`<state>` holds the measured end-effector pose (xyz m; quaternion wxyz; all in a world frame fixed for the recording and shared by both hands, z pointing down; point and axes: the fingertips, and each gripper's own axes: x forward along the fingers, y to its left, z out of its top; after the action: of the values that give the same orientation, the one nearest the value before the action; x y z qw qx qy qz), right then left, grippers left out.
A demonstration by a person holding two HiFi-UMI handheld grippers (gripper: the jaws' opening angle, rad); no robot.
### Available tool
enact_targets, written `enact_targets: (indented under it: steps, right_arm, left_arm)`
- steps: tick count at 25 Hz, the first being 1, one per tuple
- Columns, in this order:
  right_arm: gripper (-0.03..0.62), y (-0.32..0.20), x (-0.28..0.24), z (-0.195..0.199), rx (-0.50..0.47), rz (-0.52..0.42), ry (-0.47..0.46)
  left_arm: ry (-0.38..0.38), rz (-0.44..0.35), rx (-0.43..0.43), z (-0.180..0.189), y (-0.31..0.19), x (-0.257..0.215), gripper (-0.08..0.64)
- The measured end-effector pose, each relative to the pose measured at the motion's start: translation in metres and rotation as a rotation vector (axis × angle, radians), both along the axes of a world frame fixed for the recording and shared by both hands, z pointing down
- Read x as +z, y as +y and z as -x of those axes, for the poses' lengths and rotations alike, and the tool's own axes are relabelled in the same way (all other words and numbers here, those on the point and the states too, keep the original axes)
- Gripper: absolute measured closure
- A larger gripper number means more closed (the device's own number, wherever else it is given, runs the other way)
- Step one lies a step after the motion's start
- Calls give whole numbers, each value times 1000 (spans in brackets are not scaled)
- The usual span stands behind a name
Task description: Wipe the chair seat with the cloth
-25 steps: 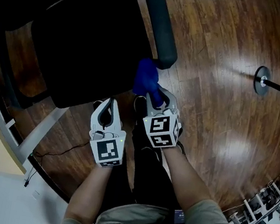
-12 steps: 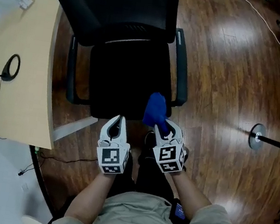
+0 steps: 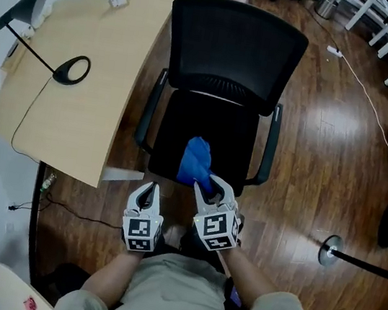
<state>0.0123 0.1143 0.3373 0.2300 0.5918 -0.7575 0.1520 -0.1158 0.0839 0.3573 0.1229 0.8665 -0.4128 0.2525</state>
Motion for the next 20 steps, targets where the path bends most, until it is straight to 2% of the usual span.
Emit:
enact_targets:
  steps: [5, 12, 15, 20]
  right_arm:
    - [486, -42, -27, 93, -170, -32, -3]
    - [486, -94, -39, 251, -395, 0, -29]
    - [486, -114, -39, 306, -454, 7, -25]
    - [485, -141, -14, 373, -498, 82, -15]
  left_arm:
    - [20, -39, -93, 78, -25, -24, 554]
    - [26, -87, -235, 209, -67, -59, 555]
    - [25, -101, -290, 261, -80, -66, 555]
    - [20, -98, -366, 337, -93, -65, 554]
